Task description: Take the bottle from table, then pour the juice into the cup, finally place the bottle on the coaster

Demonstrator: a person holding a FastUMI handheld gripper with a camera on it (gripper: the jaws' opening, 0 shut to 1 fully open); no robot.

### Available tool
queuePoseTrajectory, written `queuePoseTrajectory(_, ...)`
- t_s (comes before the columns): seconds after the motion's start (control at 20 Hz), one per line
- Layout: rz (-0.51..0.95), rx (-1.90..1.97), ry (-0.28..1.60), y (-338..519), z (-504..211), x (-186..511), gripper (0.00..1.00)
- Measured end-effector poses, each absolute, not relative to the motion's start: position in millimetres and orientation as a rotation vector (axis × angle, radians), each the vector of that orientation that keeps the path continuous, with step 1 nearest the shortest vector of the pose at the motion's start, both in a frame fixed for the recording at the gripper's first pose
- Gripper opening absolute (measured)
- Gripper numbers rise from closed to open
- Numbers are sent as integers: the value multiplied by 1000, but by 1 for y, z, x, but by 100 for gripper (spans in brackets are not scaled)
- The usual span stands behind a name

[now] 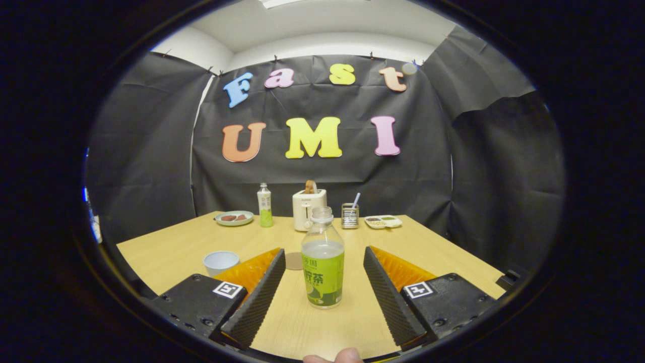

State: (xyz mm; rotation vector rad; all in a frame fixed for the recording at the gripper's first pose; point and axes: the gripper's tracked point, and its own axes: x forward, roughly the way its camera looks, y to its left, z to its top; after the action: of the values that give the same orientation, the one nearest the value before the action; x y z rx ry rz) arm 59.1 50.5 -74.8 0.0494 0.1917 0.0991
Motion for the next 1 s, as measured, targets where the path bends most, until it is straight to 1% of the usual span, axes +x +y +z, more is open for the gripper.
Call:
queuePoseTrajectory(0.2,74,19,231,52,-97,75,100)
queuePoseTrajectory(0.55,73,37,319,60,-133,96,100)
queuePoseTrajectory(1.0,65,37,372,69,-149,120,100)
